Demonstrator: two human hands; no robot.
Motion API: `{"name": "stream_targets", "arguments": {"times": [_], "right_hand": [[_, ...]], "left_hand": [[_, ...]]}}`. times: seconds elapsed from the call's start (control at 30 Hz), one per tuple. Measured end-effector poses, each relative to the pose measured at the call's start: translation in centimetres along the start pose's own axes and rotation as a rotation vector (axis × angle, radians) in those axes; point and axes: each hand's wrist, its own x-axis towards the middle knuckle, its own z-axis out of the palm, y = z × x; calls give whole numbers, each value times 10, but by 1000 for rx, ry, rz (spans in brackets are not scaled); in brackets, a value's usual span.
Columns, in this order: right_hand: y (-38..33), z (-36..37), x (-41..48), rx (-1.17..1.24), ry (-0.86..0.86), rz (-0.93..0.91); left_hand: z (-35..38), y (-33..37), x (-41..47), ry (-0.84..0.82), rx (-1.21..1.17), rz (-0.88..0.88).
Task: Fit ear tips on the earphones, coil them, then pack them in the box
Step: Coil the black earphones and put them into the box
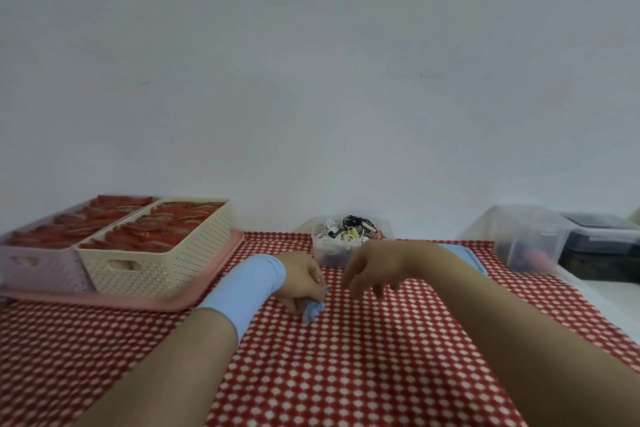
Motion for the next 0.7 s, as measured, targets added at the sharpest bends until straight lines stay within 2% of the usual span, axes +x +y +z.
{"name": "stream_targets", "arguments": {"times": [0.2, 0.33, 0.43, 0.47, 0.6, 0.7], "right_hand": [[49, -36, -38, 16, 252, 87], [92, -40, -49, -24, 301, 203], [114, -33, -48, -20, 281, 278], [117, -30, -47, -15, 261, 293], [120, -15, -38, -40, 245, 313], [118, -9, -27, -94, 285, 331]], "left_hand": [[11, 49, 28, 95, -114, 197], [34, 78, 57, 95, -267, 252], [47, 86, 72, 39, -424, 192], [49, 86, 74, 50, -415, 165], [44, 69, 75, 220, 34, 97], [34, 56, 63, 242, 149, 2]]}}
